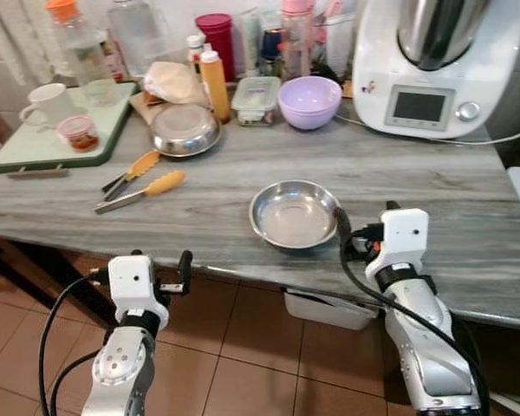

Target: Setting the table

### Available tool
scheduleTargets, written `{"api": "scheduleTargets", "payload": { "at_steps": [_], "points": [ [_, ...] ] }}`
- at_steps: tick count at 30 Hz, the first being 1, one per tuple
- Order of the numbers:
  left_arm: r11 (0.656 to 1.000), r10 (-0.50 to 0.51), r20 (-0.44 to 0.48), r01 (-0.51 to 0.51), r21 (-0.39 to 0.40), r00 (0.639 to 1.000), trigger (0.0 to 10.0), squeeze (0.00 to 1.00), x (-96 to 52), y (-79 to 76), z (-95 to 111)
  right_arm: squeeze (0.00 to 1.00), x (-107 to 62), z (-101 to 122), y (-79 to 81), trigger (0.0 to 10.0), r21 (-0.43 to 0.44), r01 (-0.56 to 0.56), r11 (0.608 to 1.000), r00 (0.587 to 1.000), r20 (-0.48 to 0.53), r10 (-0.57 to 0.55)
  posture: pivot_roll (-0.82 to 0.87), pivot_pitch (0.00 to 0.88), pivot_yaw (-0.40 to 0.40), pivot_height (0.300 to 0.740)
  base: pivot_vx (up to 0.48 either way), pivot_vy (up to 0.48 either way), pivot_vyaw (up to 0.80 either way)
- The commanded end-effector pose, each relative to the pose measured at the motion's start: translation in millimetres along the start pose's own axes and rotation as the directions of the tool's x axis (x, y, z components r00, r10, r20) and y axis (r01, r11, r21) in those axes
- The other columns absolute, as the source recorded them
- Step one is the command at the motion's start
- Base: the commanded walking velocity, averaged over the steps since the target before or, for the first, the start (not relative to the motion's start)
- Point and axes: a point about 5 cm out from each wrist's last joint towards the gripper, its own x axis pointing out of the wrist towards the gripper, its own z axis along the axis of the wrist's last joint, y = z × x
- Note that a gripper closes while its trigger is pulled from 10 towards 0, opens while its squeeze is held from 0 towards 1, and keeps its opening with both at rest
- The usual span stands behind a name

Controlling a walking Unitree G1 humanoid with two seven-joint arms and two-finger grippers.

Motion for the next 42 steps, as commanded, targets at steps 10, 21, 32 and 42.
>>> {"api": "scheduleTargets", "payload": {
  "at_steps": [10, 21, 32, 42],
  "points": [
    [1.000, 0.024, -0.009, -0.024, 0.009, 1.000, 10.0, 0.00, 2.4, 5.9, -0.4, 0.00, 1.5, 0.3, 0.9, 10.0, 0.008, -0.015, 1.000, 1.000, 0.003, 0.015, -0.15, 0.070, 0.090, 0.740, -0.239, 0.000, 0.00],
    [1.000, 0.018, -0.015, -0.018, 0.014, 1.000, 10.0, 0.00, 3.9, 6.0, -2.2, 0.00, 2.2, 0.1, 0.3, 10.0, 0.007, -0.016, 1.000, 1.000, 0.003, 0.016, -0.16, 0.066, 0.090, 0.740, -0.299, 0.000, 0.00],
    [1.000, 0.016, -0.022, -0.016, 0.024, 1.000, 10.0, 0.00, 3.1, 9.2, -4.4, 0.00, 4.4, 0.2, 0.1, 10.0, 0.005, -0.013, 1.000, 1.000, 0.005, 0.013, -0.15, 0.063, 0.088, 0.740, -0.309, 0.000, 0.00],
    [0.999, 0.020, -0.024, -0.019, 0.031, 1.000, 10.0, 0.00, 4.2, 12.3, -4.6, 0.00, 7.2, 0.3, -1.0, 10.0, 0.007, -0.002, 1.000, 1.000, 0.003, 0.002, -0.15, 0.062, 0.090, 0.740, -0.330, 0.000, 0.00]
  ]
}}
